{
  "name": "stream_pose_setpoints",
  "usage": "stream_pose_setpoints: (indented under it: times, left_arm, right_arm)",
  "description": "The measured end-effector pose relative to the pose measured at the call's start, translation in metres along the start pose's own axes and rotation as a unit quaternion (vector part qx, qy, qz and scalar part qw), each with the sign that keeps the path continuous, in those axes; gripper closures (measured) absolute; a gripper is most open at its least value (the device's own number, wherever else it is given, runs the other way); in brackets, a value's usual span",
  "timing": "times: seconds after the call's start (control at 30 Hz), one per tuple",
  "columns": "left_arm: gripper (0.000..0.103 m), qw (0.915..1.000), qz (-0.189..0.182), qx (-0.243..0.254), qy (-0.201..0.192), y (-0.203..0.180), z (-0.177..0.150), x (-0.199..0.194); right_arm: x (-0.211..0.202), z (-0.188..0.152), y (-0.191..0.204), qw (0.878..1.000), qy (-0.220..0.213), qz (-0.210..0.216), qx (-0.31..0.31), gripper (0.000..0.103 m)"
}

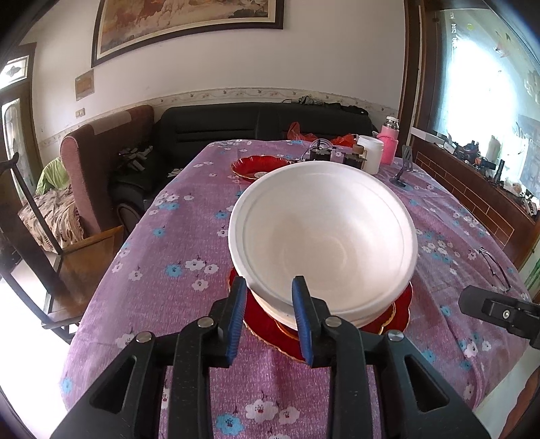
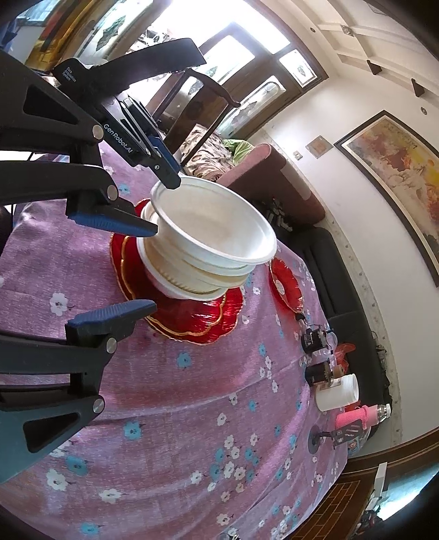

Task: Organize plates and bowls

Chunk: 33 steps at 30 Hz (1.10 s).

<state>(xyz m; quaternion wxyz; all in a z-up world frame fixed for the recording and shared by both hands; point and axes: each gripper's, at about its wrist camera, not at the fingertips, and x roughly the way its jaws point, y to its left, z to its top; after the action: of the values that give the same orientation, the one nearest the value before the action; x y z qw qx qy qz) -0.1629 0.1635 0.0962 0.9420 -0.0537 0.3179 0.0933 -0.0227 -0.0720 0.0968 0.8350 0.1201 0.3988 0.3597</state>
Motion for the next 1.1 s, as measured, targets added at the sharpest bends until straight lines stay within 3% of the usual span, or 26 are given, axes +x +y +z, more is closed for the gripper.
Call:
stream_pose_setpoints:
  times: [0.17,0.43,0.73,1.1]
  left_arm:
    - [0.062,1.0,-0.001,-0.004,-0.009,0.003,-0.001,-0.009]
    - [0.062,0.9982,-0.034,-0.048,0.014,0.038,0.001,-0.006]
    - [0.062,0.9846,-0.07,-0.128,0.096,0.096,0.005,0.058]
    - [0.07,0.9804,-0.09,-0.114,0.133,0.083,0.009,0.102]
  right_arm:
    - [-0.004,-0.004,0.002,1.0,-0.003,-0.002,0.0,0.06]
    - [0.003,-0.002,-0.02,0.999,0.002,-0.017,0.028,0.06]
    - [0.041,0.021,-0.056,0.997,0.034,-0.042,0.05,0.061]
    - [0.078,0.036,-0.073,0.995,0.062,-0.036,0.065,0.072]
